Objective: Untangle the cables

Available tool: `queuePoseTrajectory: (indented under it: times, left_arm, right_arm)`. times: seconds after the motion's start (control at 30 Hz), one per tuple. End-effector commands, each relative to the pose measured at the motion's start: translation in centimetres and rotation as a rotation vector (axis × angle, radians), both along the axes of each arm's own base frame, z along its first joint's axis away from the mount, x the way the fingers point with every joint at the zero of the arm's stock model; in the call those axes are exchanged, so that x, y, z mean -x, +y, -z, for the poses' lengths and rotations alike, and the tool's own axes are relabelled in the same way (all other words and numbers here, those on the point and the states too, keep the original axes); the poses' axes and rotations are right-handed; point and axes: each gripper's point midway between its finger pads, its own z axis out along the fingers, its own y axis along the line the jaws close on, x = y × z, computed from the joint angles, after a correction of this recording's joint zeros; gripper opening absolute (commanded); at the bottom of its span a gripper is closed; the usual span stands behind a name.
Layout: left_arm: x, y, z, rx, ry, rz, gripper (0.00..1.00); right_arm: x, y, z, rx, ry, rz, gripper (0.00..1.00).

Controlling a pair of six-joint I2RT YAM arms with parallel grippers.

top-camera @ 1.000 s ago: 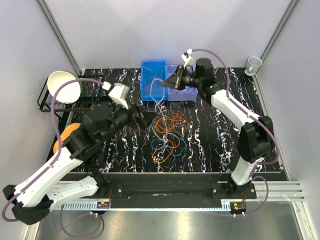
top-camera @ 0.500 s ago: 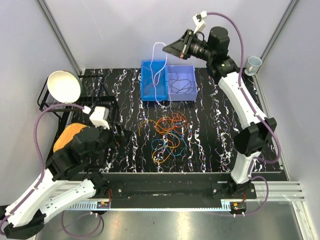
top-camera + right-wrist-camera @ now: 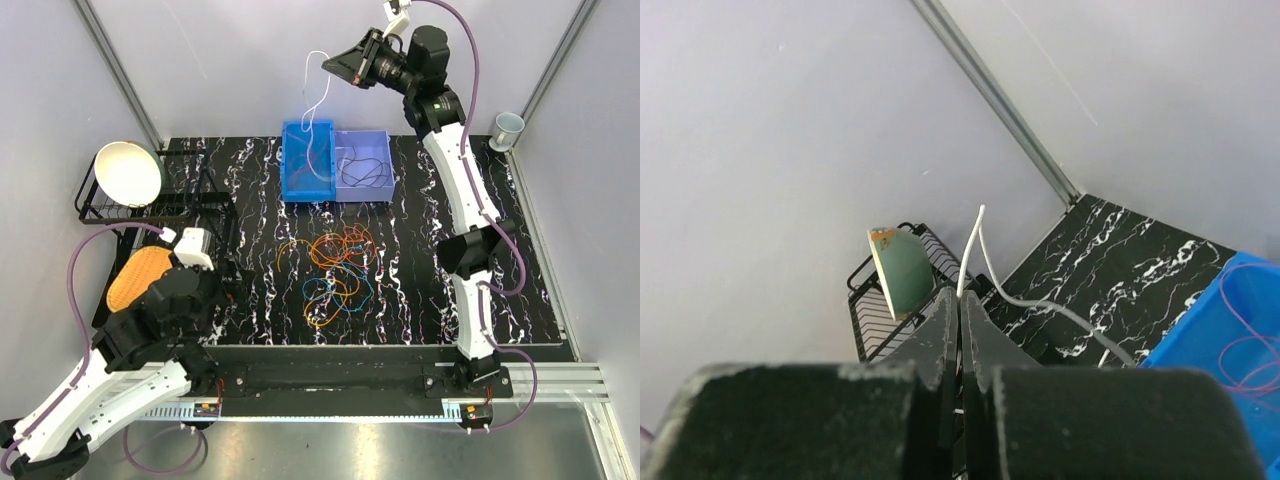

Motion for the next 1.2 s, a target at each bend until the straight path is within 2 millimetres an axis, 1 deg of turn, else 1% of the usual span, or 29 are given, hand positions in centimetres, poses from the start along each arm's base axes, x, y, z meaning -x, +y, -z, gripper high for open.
queuePoseTrajectory:
  times: [0.0,0.03,0.1,0.17,0.2,0.23,0.3,0.33,0.4,0.43,0.5,0.53,0.6,0.63,0.7,0.73,0.9,0.97,1.07,1.1,1.17]
  left_arm:
    - [-0.6,0.1,-1.5,0.042,-0.052,-0.028,0.99]
    - [-0.6,0.1,-1.5,0.04,-0.052,-0.028,0.99]
    - [-0.6,0.1,-1.5,0.037,-0.053,-0.031,0.99]
    - [-0.6,0.1,-1.4,0.037,-0.053,-0.031,0.99]
    - [-0.6,0.1,-1.4,0.033,-0.052,-0.028,0.99]
    - [-0.6,0.1,-1.5,0.037,-0.054,-0.029,0.99]
    - [-0.6,0.1,-1.6,0.04,-0.057,-0.029,0.99]
    - [-0.6,0.1,-1.5,0.039,-0.056,-0.029,0.99]
    - [-0.6,0.2,-1.5,0.039,-0.058,-0.03,0.99]
    - [-0.5,0.2,-1.6,0.041,-0.058,-0.03,0.99]
    - [-0.6,0.2,-1.6,0.042,-0.06,-0.032,0.99]
    - [-0.5,0.3,-1.6,0.042,-0.06,-0.032,0.99]
    - [-0.6,0.3,-1.6,0.041,-0.06,-0.033,0.99]
    - [-0.6,0.2,-1.5,0.039,-0.058,-0.033,0.99]
    - [-0.6,0.1,-1.4,0.035,-0.055,-0.03,0.99]
    - [-0.6,0.1,-1.4,0.036,-0.053,-0.03,0.99]
    - [-0.7,0.0,-1.3,0.03,-0.05,-0.026,0.99]
    - [-0.7,0.1,-1.3,0.032,-0.051,-0.028,0.99]
    - [-0.7,0.1,-1.3,0.03,-0.049,-0.028,0.99]
    - [-0.7,0.0,-1.4,0.031,-0.052,-0.028,0.99]
    - [-0.7,0.1,-1.4,0.031,-0.052,-0.029,0.99]
  right_arm:
    - [-0.6,-0.8,-3.0,-0.044,-0.111,0.051,0.0]
    - [-1.0,-0.7,-2.7,-0.049,-0.115,0.053,0.0]
    - [-1.7,-0.8,-3.1,-0.066,-0.146,0.076,0.0]
    - [-3.0,-0.8,-2.5,-0.069,-0.153,0.113,0.0]
    - [-3.3,-0.9,-2.7,-0.079,-0.173,0.124,0.0]
    - [-4.3,-0.7,-1.5,-0.076,-0.163,0.133,0.0]
    - [-5.0,-0.5,-1.3,-0.092,-0.185,0.135,0.0]
    - [-5.9,-0.1,0.0,-0.089,-0.173,0.136,0.0]
    - [-6.7,0.0,0.7,-0.099,-0.168,0.144,0.0]
    - [-7.4,0.3,2.1,-0.094,-0.151,0.141,0.0]
    - [-8.0,0.7,3.4,-0.089,-0.132,0.133,0.0]
    - [-8.6,0.9,4.7,-0.079,-0.11,0.133,0.0]
    - [-9.1,1.1,6.2,-0.067,-0.084,0.132,0.0]
    - [-9.4,1.2,7.3,-0.056,-0.066,0.133,0.0]
    - [-9.8,1.4,8.3,-0.042,-0.056,0.138,0.0]
    - [-10.3,1.4,9.3,-0.031,-0.044,0.143,0.0]
    - [-11.2,1.5,11.4,-0.007,-0.026,0.163,0.0]
    - [-11.2,1.4,11.3,-0.002,-0.027,0.168,0.0]
    - [-10.5,1.2,9.6,-0.006,-0.051,0.163,0.0]
    - [-9.8,0.8,7.9,-0.015,-0.076,0.166,0.0]
    - [-9.0,0.5,6.1,-0.014,-0.111,0.171,0.0]
